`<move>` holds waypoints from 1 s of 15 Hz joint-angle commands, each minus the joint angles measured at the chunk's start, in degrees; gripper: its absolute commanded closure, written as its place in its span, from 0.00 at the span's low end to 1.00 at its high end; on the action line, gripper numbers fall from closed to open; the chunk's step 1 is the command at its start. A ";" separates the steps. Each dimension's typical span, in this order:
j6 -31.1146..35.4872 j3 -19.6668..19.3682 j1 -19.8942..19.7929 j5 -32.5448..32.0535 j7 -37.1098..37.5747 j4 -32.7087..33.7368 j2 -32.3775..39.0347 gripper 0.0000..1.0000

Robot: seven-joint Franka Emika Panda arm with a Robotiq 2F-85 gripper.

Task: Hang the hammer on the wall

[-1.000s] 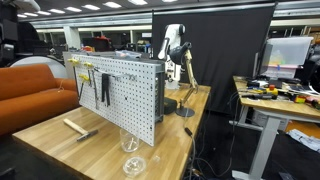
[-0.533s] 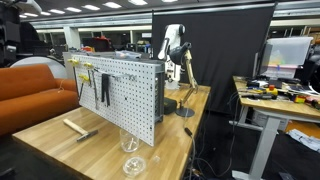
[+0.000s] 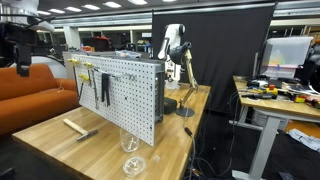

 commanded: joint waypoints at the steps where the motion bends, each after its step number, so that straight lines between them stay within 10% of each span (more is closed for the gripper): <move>1: 7.85 2.21 -0.78 -3.86 8.01 1.10 7.52 0.00; 12: 11.77 0.34 1.19 -2.16 11.39 1.73 11.93 0.00; 15: 21.75 0.30 0.48 -1.64 19.67 2.03 16.60 0.00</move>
